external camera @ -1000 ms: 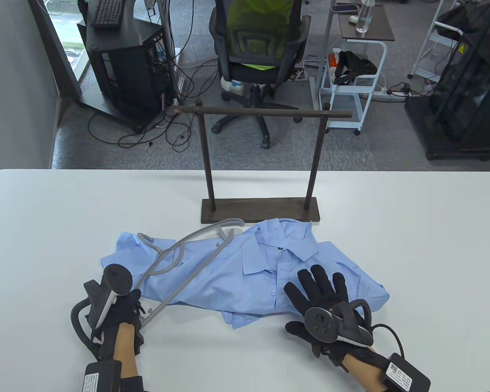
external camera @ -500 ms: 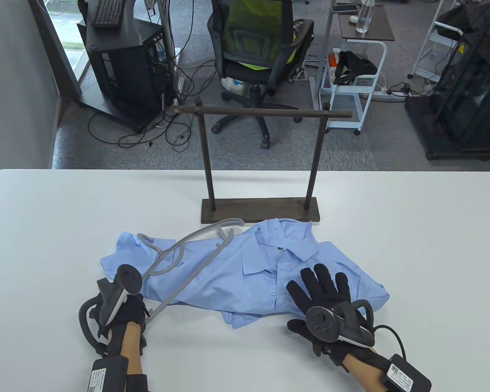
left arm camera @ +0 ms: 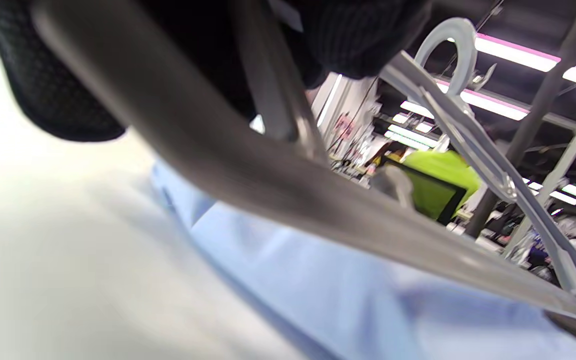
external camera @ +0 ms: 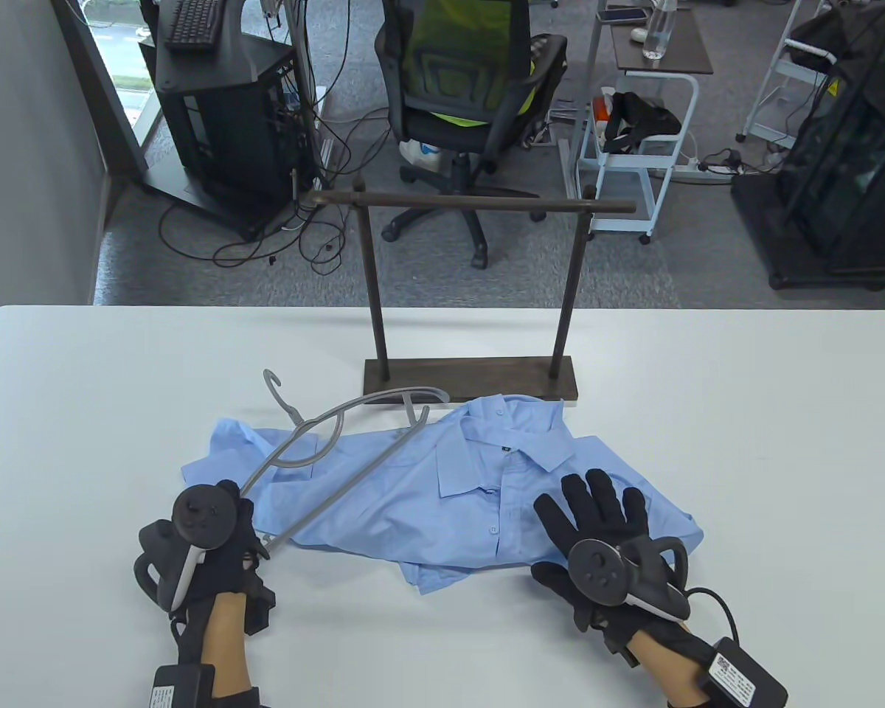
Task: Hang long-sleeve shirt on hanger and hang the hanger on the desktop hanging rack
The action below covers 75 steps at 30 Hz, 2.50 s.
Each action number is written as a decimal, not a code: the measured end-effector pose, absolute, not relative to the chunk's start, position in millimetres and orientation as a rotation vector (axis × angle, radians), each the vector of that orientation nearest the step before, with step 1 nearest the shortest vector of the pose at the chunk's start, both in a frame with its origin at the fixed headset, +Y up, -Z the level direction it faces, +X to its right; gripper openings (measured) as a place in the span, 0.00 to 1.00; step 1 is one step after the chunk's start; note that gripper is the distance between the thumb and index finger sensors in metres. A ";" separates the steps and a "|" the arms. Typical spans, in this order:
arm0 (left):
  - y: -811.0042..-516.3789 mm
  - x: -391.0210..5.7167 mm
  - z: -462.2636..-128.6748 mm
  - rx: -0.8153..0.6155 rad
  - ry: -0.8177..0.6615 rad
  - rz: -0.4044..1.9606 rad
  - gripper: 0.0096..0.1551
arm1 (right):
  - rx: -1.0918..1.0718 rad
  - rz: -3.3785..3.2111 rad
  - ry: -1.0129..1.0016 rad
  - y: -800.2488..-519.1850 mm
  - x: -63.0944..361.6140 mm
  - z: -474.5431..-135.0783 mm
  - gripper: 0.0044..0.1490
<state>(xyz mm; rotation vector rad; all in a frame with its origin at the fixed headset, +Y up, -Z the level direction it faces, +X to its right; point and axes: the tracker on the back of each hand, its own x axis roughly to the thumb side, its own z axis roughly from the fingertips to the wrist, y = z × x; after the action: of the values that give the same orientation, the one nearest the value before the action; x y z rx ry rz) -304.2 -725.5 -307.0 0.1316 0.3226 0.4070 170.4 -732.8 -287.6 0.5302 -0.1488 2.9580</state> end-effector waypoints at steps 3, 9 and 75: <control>-719.5 -301.7 -304.5 0.194 0.261 0.401 0.28 | 0.490 2.925 -0.143 -729.3 177.5 -291.9 0.52; -707.3 -290.4 -299.6 0.308 0.176 0.370 0.28 | 0.259 2.670 -0.207 -700.9 199.5 -316.0 0.43; -726.8 -151.4 -279.8 0.359 -0.310 0.488 0.28 | 0.752 2.773 -0.804 -697.2 130.6 -231.1 0.25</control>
<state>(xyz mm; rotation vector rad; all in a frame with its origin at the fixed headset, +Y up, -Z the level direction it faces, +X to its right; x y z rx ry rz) -151.4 -726.8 -279.8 0.3586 -0.3102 0.4880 130.6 -697.2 -231.1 0.7521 -0.8036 2.7730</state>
